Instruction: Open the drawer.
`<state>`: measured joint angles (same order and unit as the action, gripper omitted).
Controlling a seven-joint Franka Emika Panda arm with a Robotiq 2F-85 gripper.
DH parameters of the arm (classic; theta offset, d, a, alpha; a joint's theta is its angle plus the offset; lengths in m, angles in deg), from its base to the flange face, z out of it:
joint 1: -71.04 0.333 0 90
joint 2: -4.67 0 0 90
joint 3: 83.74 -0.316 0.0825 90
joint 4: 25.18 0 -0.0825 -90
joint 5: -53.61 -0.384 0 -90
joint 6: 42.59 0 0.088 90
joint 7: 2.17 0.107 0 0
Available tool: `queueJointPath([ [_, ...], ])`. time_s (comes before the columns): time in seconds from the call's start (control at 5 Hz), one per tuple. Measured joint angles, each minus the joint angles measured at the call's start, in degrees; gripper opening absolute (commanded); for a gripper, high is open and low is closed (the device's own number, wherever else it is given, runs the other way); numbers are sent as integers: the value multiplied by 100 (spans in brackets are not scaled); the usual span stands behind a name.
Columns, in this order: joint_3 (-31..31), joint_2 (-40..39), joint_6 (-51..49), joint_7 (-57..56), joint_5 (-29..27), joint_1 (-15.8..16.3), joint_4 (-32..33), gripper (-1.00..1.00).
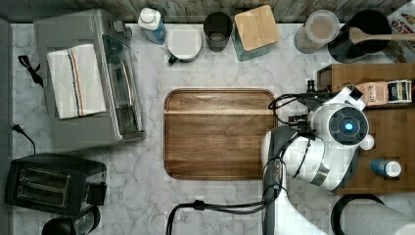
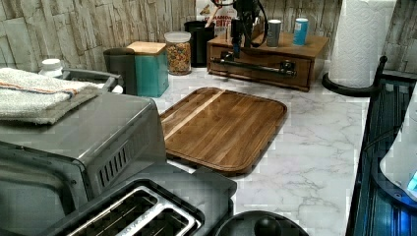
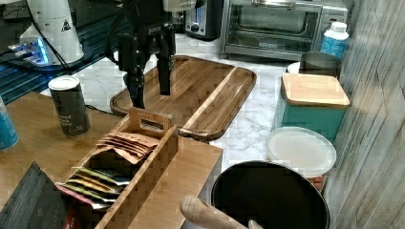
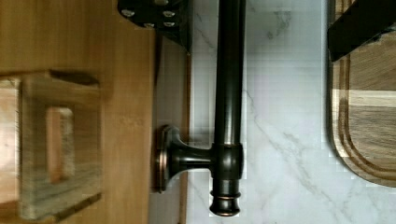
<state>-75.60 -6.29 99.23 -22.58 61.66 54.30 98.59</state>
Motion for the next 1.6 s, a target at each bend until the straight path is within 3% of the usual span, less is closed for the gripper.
queueJointPath([
  [0.2,-16,-165,0,0,-212,42,-11,100],
  [0.6,145,-757,554,761,-27,169,11,100],
  [1.0,150,-983,778,733,-29,124,78,100],
  [1.4,-31,-1006,711,604,-288,-83,78,100],
  [1.6,-325,-934,481,129,-602,-386,56,100],
])
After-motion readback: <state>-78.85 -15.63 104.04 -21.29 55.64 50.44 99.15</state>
